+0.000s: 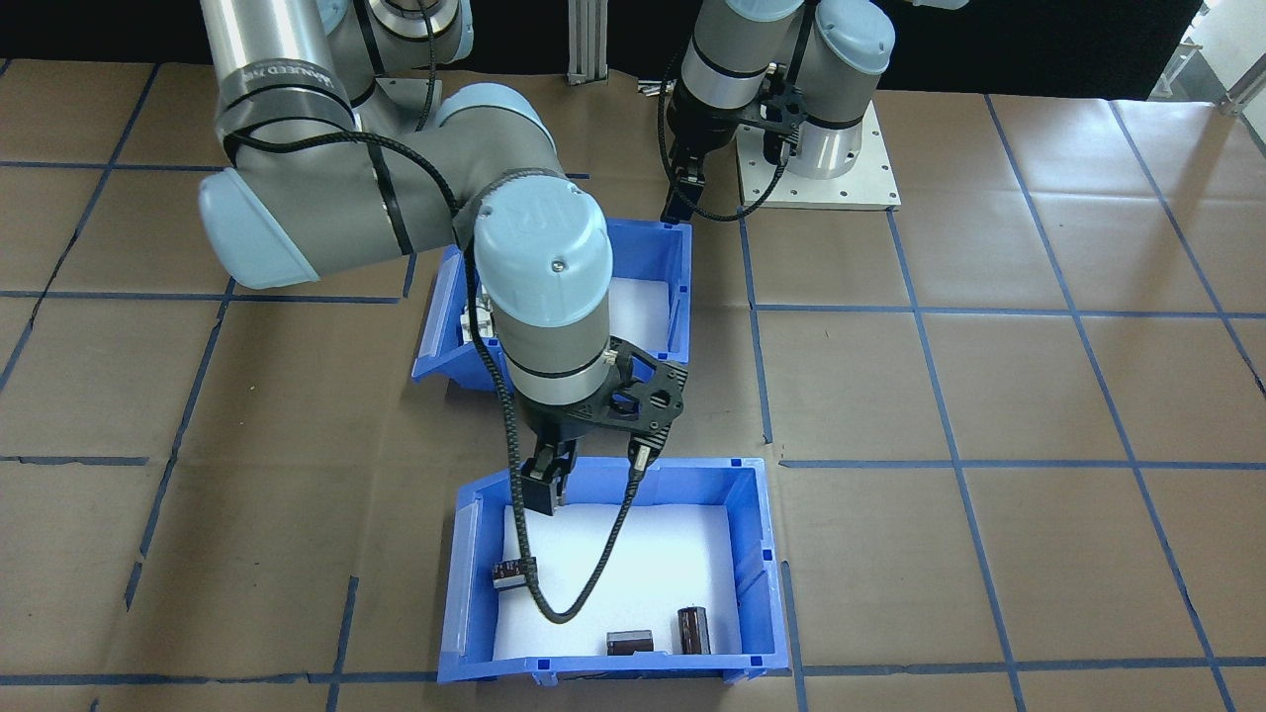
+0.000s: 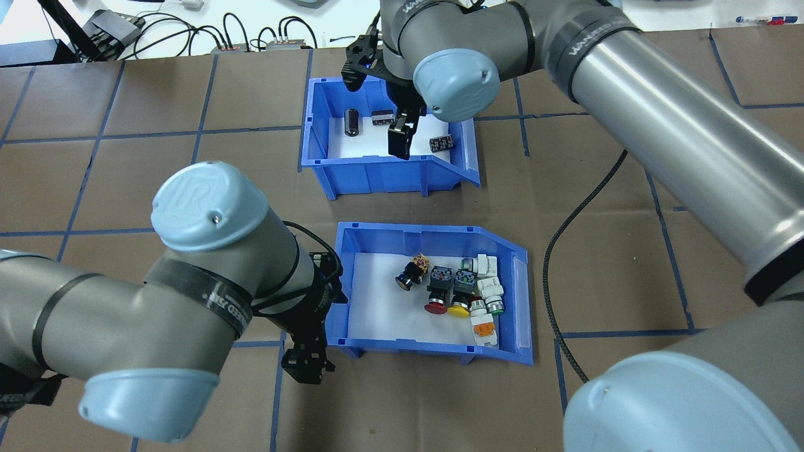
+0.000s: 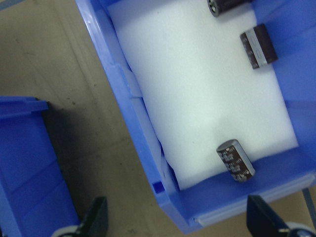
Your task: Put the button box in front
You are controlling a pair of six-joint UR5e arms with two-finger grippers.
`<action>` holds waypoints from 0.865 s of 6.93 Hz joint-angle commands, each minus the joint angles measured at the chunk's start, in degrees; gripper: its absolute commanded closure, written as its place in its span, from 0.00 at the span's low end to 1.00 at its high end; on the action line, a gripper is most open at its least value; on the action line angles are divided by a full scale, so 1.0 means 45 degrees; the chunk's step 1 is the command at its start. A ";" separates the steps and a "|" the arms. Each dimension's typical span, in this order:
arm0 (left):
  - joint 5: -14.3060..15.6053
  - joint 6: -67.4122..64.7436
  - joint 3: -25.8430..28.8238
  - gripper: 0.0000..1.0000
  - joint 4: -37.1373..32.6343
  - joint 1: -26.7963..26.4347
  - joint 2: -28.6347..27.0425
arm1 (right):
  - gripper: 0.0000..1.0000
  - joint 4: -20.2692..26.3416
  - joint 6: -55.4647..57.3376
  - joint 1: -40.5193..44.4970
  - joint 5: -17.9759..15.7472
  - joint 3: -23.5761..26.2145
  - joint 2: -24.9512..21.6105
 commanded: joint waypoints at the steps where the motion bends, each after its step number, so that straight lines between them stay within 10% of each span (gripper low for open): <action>1: -0.0068 -0.1500 -0.1104 0.00 0.1667 -0.0900 -0.0051 | 0.00 -0.0318 0.0000 0.0814 -0.0012 -0.0720 0.0885; 6: -0.0380 -0.3083 -0.1264 0.00 0.4070 -0.1585 -0.1414 | 0.00 -0.0376 -0.1504 0.1306 -0.0032 -0.0475 0.1808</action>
